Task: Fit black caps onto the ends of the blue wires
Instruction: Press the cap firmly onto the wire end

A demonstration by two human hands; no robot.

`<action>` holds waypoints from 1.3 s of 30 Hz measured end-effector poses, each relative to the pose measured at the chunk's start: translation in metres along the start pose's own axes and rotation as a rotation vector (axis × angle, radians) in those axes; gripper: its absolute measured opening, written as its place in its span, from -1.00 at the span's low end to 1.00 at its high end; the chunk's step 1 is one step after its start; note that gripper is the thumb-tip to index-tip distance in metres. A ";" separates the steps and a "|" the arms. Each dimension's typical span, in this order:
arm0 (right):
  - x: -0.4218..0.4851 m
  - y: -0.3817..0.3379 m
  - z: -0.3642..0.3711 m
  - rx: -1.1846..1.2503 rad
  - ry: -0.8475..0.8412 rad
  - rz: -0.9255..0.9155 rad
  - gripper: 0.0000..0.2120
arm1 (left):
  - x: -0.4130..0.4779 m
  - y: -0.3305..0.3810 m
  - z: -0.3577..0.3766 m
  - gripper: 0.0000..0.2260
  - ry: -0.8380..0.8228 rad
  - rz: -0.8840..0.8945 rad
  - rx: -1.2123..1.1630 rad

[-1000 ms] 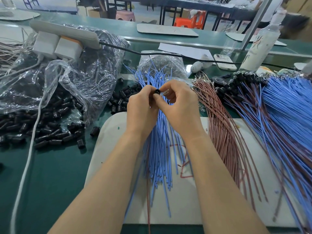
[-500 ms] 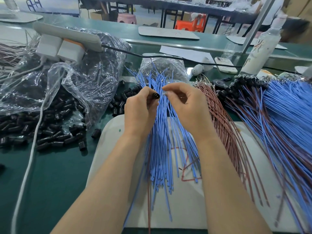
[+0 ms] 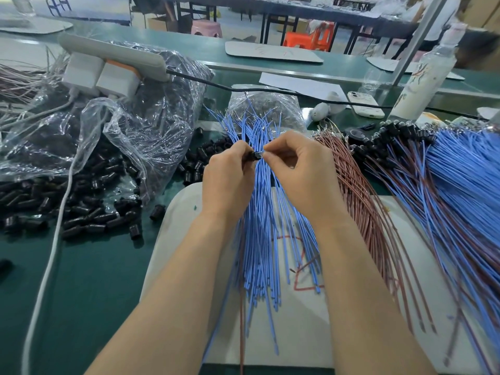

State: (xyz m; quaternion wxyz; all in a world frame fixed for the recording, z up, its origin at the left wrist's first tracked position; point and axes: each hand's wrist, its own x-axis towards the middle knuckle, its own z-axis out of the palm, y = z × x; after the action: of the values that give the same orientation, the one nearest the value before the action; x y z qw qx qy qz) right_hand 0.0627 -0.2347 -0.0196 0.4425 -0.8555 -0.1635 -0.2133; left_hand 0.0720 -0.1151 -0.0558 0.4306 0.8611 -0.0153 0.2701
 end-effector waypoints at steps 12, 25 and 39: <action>0.005 0.019 -0.009 -0.008 0.015 0.112 -0.93 | 0.004 -0.002 -0.002 -0.86 -0.193 0.118 -0.093; 0.004 0.030 -0.009 0.404 -0.097 0.274 -0.86 | 0.004 -0.001 -0.006 -0.91 -0.233 0.084 -0.152; 0.004 0.032 0.011 0.642 -0.022 0.446 -0.92 | 0.003 0.007 -0.011 -0.92 -0.215 0.039 -0.102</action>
State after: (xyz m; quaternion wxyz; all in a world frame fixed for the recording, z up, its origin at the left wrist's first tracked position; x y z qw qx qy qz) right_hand 0.0834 -0.2427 -0.0449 0.7213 -0.6905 -0.0368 -0.0408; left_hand 0.0676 -0.1104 -0.0441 0.4642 0.8617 -0.0917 0.1834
